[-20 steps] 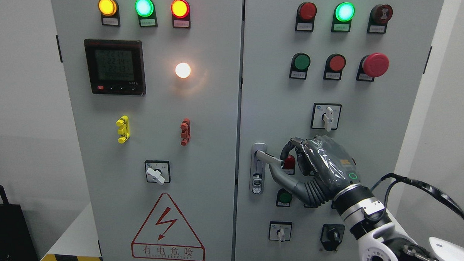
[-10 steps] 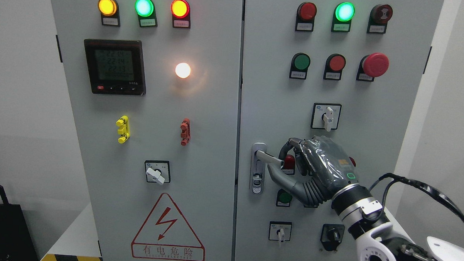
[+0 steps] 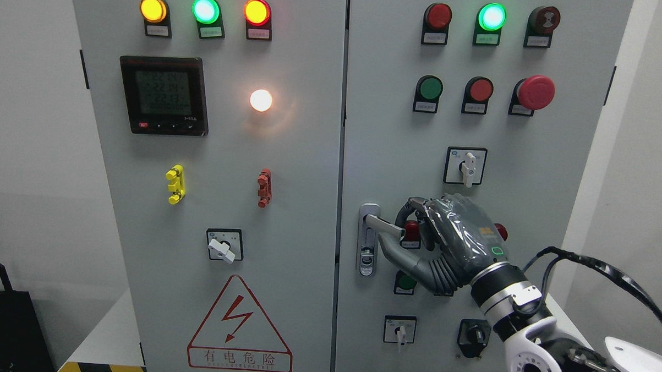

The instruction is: Release door handle

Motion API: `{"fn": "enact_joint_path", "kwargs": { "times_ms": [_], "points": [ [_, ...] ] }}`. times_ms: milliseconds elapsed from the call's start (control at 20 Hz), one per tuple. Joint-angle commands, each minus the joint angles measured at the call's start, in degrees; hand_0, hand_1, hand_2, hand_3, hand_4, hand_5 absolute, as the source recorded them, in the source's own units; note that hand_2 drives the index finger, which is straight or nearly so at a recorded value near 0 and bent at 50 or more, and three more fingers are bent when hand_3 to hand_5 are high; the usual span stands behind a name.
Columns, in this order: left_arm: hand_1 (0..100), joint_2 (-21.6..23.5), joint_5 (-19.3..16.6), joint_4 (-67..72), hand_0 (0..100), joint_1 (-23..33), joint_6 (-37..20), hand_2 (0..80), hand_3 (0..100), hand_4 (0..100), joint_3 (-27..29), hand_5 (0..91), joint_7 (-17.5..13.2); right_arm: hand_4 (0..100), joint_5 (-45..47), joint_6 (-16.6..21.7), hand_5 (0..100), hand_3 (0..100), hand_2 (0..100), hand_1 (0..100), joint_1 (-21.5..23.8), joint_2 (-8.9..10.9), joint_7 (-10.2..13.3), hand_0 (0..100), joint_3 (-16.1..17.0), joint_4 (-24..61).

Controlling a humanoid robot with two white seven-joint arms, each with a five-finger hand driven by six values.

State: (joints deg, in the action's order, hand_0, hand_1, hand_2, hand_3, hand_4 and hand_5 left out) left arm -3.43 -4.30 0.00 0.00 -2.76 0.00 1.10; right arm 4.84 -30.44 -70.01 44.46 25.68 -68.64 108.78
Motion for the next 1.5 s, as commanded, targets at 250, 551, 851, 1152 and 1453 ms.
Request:
{"fn": "enact_joint_path", "kwargs": {
  "times_ms": [250, 551, 851, 1152, 1453],
  "points": [
    [39, 0.00, 0.00, 0.53, 12, -0.18, -0.05, 0.0, 0, 0, 0.09, 0.0, 0.04, 100, 0.00, 0.03, 100, 100, 52, 29, 0.31, -0.34, 0.07, 37, 0.26, -0.05],
    [39, 0.00, 0.00, 0.53, 12, -0.18, -0.05, 0.0, 0, 0, 0.09, 0.0, -0.05, 100, 0.00, 0.03, 100, 100, 52, 29, 0.66, -0.43, 0.07, 37, 0.35, -0.05],
    [39, 0.00, 0.00, 0.53, 12, -0.18, -0.05, 0.0, 0, 0, 0.09, 0.0, 0.04, 100, 0.00, 0.03, 100, 100, 52, 29, 0.75, -0.43, 0.07, 37, 0.35, -0.05],
    [39, 0.00, 0.00, 0.53, 12, -0.18, -0.05, 0.0, 0, 0, 0.09, 0.0, 0.04, 100, 0.00, -0.05, 100, 100, 52, 29, 0.75, -0.43, 0.07, 38, 0.35, -0.05],
    [39, 0.00, 0.00, 0.53, 12, -0.18, -0.05, 0.0, 0, 0, 0.09, 0.0, 0.04, 100, 0.00, -0.05, 100, 100, 52, 29, 1.28, -0.52, 0.07, 38, 0.35, -0.05]
  ]
}}
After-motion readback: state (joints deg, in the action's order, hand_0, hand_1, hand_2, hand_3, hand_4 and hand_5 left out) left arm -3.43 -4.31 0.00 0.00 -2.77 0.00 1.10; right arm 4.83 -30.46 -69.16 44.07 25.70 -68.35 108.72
